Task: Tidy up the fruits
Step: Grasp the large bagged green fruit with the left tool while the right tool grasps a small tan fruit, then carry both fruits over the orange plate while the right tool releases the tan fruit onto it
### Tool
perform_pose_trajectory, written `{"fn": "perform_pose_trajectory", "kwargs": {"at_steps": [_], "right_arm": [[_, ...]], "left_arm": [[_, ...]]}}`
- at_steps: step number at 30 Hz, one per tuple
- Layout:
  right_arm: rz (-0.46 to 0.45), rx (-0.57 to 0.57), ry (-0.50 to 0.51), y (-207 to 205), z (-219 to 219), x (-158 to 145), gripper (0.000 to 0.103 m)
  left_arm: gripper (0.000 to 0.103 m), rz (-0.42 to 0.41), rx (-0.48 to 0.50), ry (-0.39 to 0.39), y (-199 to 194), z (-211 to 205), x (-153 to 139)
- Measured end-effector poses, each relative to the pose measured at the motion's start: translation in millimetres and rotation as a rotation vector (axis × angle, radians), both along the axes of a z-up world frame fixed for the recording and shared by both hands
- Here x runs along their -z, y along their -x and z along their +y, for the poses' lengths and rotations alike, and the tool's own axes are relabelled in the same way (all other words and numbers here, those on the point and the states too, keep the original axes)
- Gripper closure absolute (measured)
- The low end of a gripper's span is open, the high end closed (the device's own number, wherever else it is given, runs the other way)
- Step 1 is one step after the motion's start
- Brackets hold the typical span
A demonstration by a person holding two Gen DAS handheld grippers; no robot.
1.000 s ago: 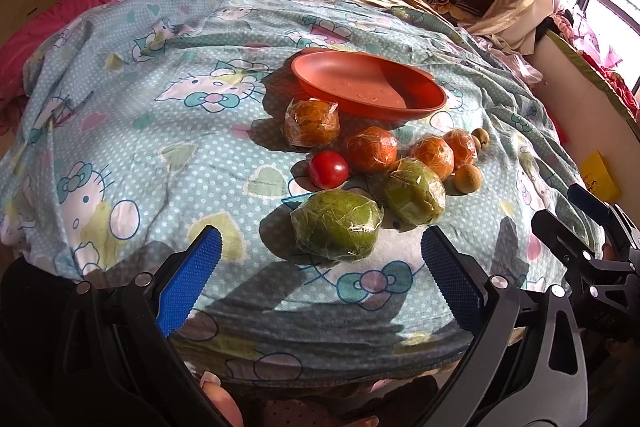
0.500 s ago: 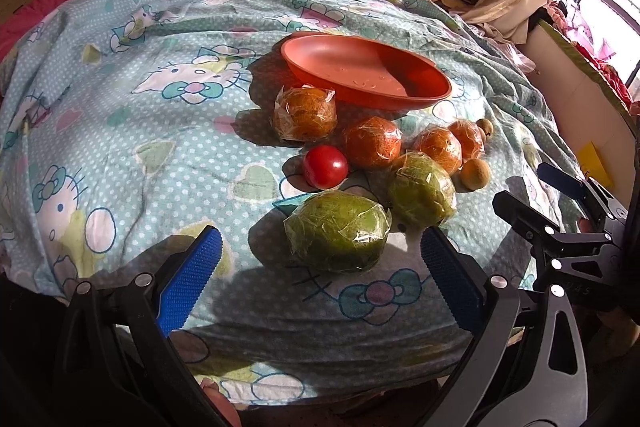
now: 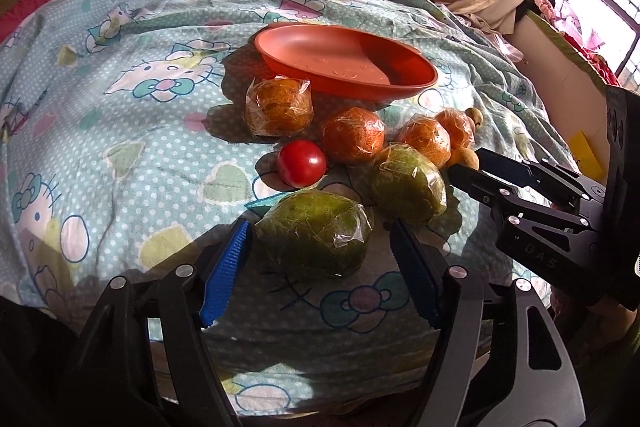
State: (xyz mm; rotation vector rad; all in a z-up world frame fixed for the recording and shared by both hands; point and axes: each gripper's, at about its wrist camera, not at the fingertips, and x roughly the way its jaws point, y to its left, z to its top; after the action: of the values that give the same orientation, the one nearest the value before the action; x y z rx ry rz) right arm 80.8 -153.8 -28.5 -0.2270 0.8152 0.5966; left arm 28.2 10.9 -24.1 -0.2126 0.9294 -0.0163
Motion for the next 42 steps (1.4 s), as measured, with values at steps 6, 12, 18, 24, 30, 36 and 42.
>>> {"fn": "perform_pose_trajectory", "kwargs": {"at_steps": [6,12,18,24,30,36,42], "right_arm": [[0.020,-0.027,-0.011,-4,4,4,0.077],[0.034,-0.027,-0.050,-5,-1,4,0.077],[0.038,-0.021,-0.072,-3,-9,1,0.077],[0.033,-0.009,-0.096,-2,-17,-6,0.077],[0.018,-0.001,-0.126,-1,-24,-18,0.077],[-0.019,-0.025,-0.141,-10,-20,-34,0.077],[-0.038,-0.047,-0.142,-24,-13,-43,0.077]], "left_arm": [[0.044,0.009,0.005,0.003,-3,-1,4],[0.049,0.012,0.004,-0.002,-8,0,8],[0.055,0.009,0.012,-0.004,-12,2,9],[0.055,-0.003,0.027,0.030,-9,7,2],[0.055,-0.024,0.016,0.053,-8,16,-13],[0.055,-0.066,0.006,0.045,-20,28,-33],[0.055,-0.089,-0.013,0.062,-44,40,-44]]}}
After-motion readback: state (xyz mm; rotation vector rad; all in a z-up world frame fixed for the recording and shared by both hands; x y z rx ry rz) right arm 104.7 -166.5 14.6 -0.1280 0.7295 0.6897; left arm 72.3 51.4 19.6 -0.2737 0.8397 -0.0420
